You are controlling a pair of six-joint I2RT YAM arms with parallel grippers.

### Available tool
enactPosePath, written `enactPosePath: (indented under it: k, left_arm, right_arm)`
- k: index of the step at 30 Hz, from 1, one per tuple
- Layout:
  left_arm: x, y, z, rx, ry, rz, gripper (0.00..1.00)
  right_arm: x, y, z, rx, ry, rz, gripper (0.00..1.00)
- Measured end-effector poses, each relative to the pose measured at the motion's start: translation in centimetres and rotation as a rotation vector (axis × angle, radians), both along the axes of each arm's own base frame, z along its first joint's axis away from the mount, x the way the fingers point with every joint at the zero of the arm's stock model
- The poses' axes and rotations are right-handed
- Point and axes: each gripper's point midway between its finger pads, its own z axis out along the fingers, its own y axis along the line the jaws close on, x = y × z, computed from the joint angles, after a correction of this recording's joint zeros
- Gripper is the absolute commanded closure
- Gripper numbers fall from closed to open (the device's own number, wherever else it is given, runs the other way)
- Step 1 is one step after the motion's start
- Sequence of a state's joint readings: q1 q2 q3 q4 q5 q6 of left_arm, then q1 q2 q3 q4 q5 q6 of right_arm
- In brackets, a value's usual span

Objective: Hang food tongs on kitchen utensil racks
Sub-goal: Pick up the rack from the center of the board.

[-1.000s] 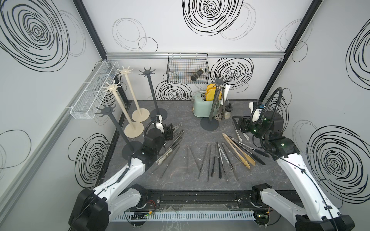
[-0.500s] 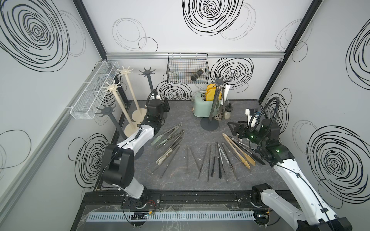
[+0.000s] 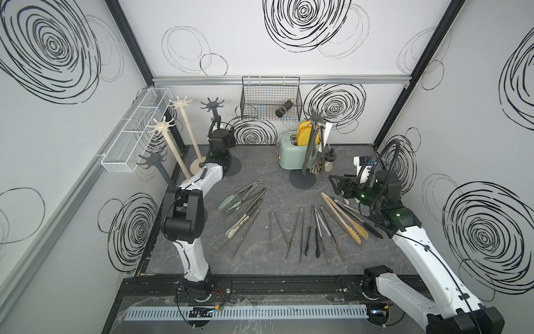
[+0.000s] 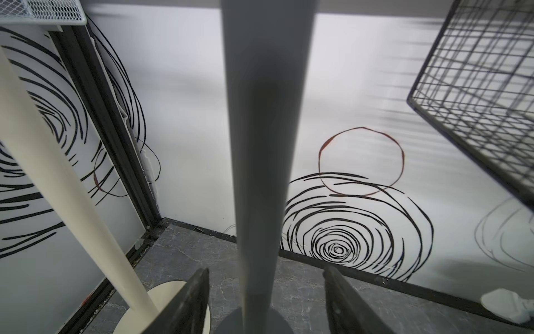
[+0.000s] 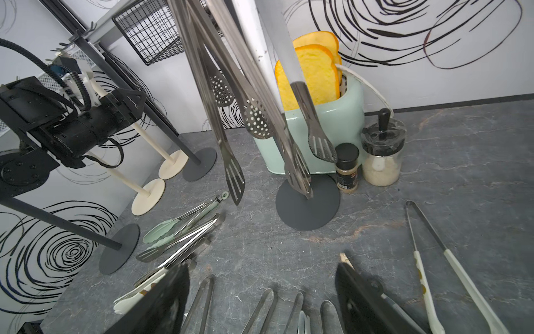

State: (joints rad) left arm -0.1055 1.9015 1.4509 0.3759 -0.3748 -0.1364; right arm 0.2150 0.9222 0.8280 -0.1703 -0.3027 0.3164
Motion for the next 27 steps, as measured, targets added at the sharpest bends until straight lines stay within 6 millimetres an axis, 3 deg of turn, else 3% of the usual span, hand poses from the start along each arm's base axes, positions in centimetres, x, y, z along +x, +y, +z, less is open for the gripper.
enactPosePath:
  k: [11,15,18,25,27]
  left_arm:
    - [3.2,0.0,-1.5,0.041,-0.008,-0.069,0.34]
    - [3.7,0.0,-1.1,0.064,-0.017,-0.082,0.40]
    - [4.0,0.1,-0.5,0.082,-0.036,-0.082,0.53]
    - [4.6,0.4,-0.1,0.104,-0.058,-0.085,1.00]
    - [4.6,0.4,-0.1,0.105,-0.059,-0.085,1.00]
  right_arm:
    - [0.6,-0.1,-1.0,-0.012,0.030,-0.014,0.19]
    - [0.7,-0.3,-1.2,-0.018,0.033,-0.022,0.19]
    - [0.7,-0.4,-1.4,-0.020,0.037,-0.026,0.19]
    - [0.8,-0.4,-2.1,-0.025,0.053,-0.029,0.19]
    - [0.8,-0.4,-2.2,-0.026,0.058,-0.029,0.19]
